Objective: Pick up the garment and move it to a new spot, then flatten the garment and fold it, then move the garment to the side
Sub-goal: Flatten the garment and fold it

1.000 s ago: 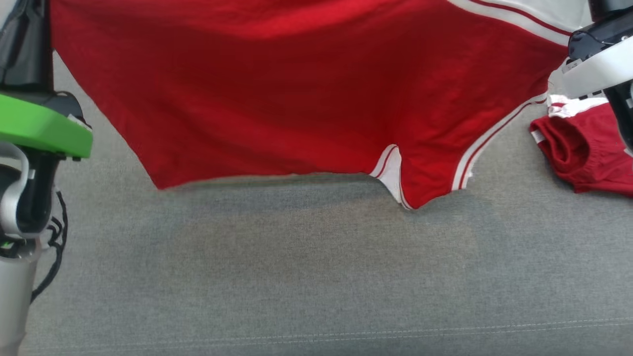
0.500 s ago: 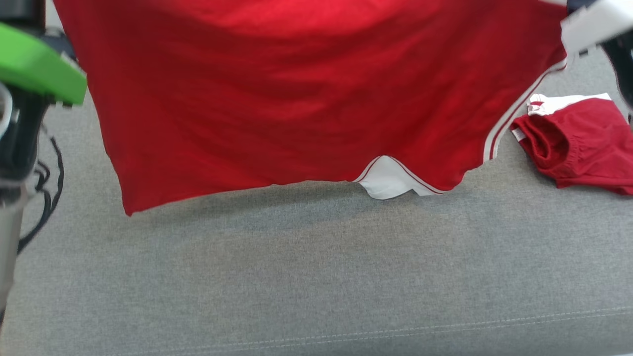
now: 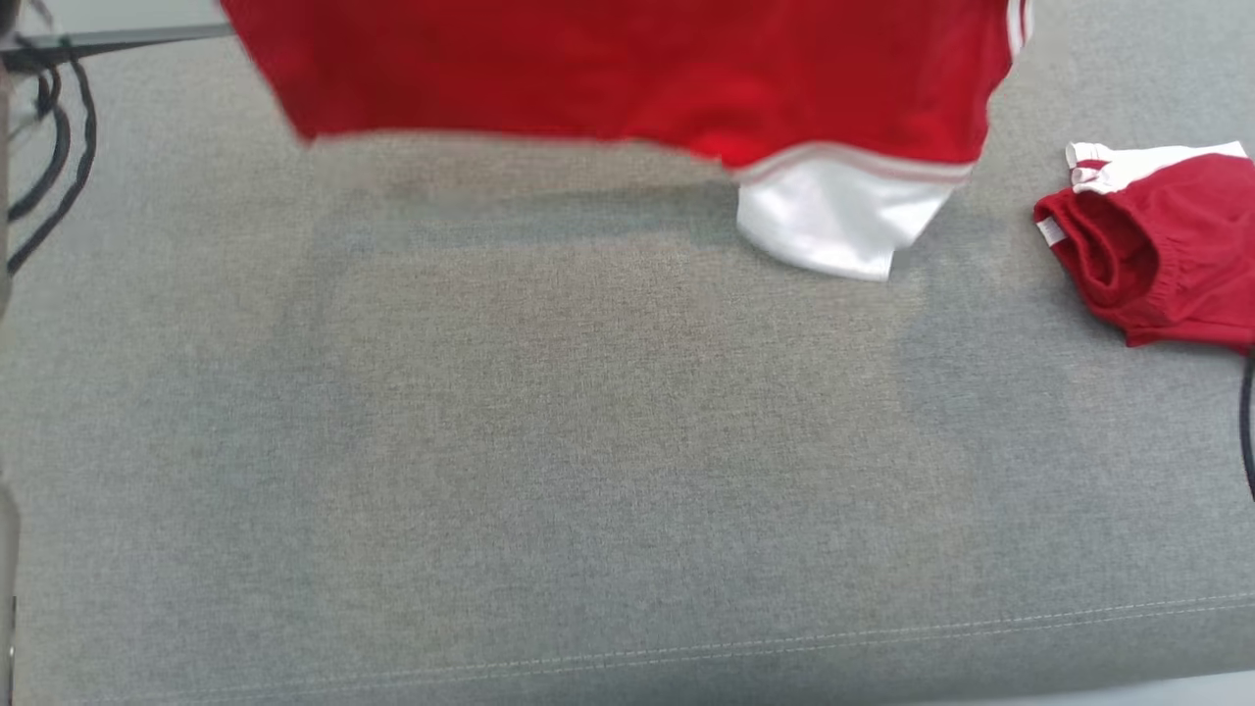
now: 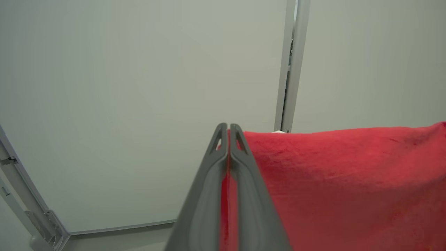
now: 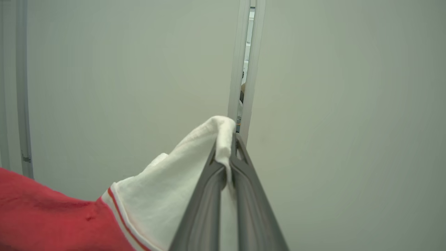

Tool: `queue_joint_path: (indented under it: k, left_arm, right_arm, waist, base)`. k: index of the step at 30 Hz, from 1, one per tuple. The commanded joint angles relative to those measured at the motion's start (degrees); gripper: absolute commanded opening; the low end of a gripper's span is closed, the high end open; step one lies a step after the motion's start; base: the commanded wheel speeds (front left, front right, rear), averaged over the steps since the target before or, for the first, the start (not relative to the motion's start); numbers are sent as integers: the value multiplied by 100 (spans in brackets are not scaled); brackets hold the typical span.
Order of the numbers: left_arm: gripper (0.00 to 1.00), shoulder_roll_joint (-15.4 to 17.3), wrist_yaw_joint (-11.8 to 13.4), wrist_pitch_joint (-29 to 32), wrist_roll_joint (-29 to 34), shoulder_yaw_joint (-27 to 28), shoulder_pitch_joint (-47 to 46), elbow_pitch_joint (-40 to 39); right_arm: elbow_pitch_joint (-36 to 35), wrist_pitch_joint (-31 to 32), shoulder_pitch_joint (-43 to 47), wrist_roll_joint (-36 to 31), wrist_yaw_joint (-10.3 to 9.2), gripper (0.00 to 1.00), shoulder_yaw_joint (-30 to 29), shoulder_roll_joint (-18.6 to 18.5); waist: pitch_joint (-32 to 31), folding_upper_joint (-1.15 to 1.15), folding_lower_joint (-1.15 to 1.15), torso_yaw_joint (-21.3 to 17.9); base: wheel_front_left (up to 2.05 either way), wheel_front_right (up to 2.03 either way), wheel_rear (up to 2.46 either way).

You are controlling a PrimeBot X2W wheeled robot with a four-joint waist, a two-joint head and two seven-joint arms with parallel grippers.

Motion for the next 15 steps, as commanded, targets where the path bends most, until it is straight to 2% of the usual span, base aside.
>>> queue_joint_path:
  k: [1,8,15]
  left_arm:
    - [0,-74,-12,-53,4,7,-167,197]
    - [0,-461,-99,-394,-132,111,-1111,1835]
    - [0,-697,-310,-972,-181,129,-1744,2695]
  right_arm:
    - [211,-113,-157,-23,-9,0,-48,39]
    - [1889,-936,-1212,-368,-9,0,-559,531]
    - [2769,-1315,-1895,-707,-9,0,-971,858]
  waist:
    - [76,0,0,31]
    - [294,0,0,129]
    - [854,0,0,180]
  base:
    - [0,0,0]
    - [0,0,0]
    - [0,0,0]
